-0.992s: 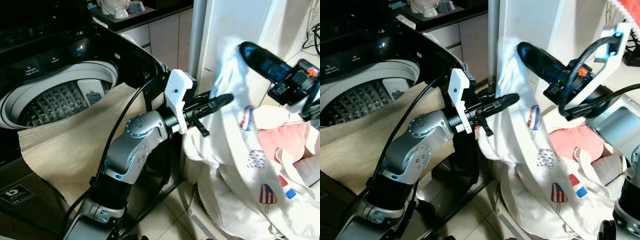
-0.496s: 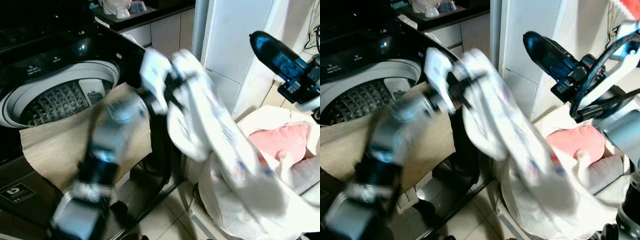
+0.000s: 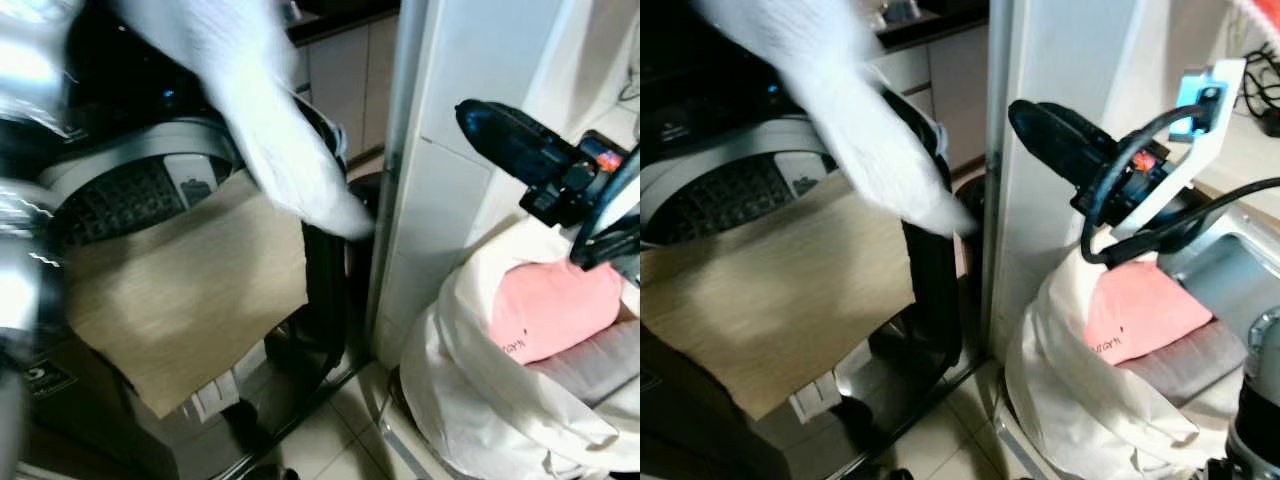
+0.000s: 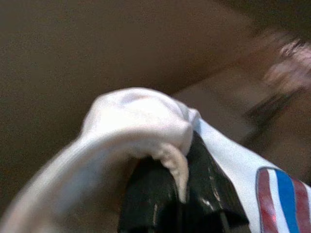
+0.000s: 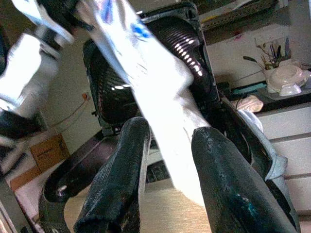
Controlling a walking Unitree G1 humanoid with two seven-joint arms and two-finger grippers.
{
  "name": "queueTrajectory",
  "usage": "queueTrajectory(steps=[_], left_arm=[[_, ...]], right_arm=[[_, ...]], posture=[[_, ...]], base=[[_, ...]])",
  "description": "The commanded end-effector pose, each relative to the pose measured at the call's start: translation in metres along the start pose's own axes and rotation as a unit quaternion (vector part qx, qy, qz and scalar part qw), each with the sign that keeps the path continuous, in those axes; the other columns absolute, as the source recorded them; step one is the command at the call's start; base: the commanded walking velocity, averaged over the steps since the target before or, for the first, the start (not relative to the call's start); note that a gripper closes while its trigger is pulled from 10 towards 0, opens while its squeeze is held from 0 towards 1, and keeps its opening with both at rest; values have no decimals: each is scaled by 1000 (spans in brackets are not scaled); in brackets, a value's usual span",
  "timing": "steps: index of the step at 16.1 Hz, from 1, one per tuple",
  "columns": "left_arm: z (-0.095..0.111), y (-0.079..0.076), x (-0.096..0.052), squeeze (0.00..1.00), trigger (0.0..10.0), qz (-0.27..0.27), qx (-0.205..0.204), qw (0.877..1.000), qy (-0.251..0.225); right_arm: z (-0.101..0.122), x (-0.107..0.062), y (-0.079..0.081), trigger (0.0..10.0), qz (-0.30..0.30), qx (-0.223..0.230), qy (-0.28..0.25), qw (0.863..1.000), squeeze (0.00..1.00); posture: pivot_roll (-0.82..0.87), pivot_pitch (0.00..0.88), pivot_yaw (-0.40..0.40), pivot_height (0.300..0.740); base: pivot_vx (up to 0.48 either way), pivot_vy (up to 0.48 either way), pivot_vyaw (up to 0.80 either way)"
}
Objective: Clothes washing
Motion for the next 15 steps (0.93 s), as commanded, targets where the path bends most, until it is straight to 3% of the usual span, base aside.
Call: queueTrajectory(steps=[1, 2, 3, 4, 5, 6, 8, 9, 10, 13, 15], left_arm=[[-17, -9, -3, 0, 0, -21, 32, 999, 29], [-34, -19, -8, 0, 0, -44, 38, 996, 62], [-70, -40, -23, 0, 0, -99, 68, 984, 135], [-88, -46, -33, 0, 0, -113, 79, 976, 168], [-127, -59, -60, 0, 10000, -156, 110, 949, 251], [-154, -71, -86, 0, 10000, -197, 90, 922, 321], [-175, -85, -115, 0, 10000, -237, 5, 883, 405], [-175, -85, -117, 0, 10000, -237, -7, 880, 411], [-178, -88, -123, 1000, 10000, -255, -38, 865, 431], [-172, -93, -127, 1000, 10000, -310, -96, 834, 447], [-169, -93, -128, 1000, 10000, -317, -124, 827, 446]], right_arm=[[-9, 5, 9, 10000, 13, -9, 17, 1000, 0], [-19, 9, 12, 10000, 16, -14, 38, 999, 0], [-38, 15, 16, 10000, 20, -27, 78, 996, 0], [-46, 18, 17, 10000, 20, -30, 91, 995, 0], [-56, 25, 18, 10000, 14, -26, 99, 995, 0], [-62, 28, 19, 10000, 13, -25, 107, 994, 0], [-79, 28, 28, 10000, 29, -46, 152, 987, 0], [-83, 27, 29, 10000, 32, -52, 163, 985, 0], [-89, 25, 32, 10000, 39, -54, 176, 982, 0], [-93, 27, 34, 10000, 42, -50, 178, 982, 0], [-96, 27, 33, 10000, 37, -48, 181, 982, 0]], posture=[[-110, 0, 90, 740], [-103, 0, 89, 740], [-100, 0, 88, 740], [-96, 0, 88, 740], [-92, 0, 90, 740], [-91, 0, 89, 740], [-94, 0, 85, 740], [-94, 0, 84, 740], [-92, 0, 82, 740], [-81, 0, 79, 740], [-77, 0, 80, 740]], base=[[0, 0, 0], [0, 0, 0], [0, 0, 0], [0, 0, 0], [0, 0, 0], [0, 0, 0], [0, 0, 0], [0, 0, 0], [0, 0, 0], [0, 0, 0], [0, 0, 0]])
Point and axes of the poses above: a point about 5 cm out from each wrist's last joint towards the gripper, its own x axis pointing out of the wrist towards the gripper, its own z axis along the axis of the wrist's last joint, y = z × x, the point moved 5 cm from there along x, pointing out of the wrist towards the gripper, and after that the axes turned 3 degrees about -x, right-handed, at the moved point
